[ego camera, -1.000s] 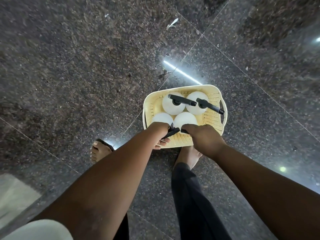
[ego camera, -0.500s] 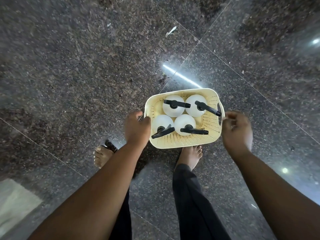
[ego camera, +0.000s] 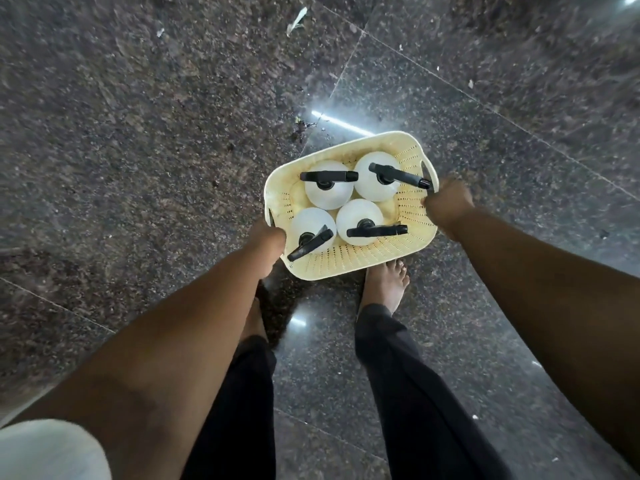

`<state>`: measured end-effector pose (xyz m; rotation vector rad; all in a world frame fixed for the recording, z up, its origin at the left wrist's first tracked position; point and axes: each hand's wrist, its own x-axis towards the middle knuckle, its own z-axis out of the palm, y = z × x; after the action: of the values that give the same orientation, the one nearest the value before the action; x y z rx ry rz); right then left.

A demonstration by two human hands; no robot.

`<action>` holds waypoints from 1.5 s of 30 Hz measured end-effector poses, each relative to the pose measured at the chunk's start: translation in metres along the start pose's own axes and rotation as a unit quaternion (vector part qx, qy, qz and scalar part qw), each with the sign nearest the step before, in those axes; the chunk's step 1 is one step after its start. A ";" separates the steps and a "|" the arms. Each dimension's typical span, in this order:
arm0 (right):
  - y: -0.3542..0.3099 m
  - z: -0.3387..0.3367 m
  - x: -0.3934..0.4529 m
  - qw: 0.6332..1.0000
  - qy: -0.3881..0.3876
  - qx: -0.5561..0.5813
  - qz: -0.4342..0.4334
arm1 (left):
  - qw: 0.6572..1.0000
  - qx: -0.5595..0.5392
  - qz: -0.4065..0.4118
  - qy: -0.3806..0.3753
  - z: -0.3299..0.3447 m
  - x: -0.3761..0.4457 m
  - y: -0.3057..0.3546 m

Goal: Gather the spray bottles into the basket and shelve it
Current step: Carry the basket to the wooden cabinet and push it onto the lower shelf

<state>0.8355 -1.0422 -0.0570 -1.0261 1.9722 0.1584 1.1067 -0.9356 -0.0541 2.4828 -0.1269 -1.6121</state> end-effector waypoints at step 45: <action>0.567 0.277 -1.151 0.398 0.320 0.692 0.509 | 0.248 0.815 0.335 -0.403 0.012 -0.756 -0.685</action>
<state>0.9213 0.1456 0.4933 1.4864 2.0179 -1.2254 0.7691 -0.1379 0.4858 -0.1136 1.8615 0.9841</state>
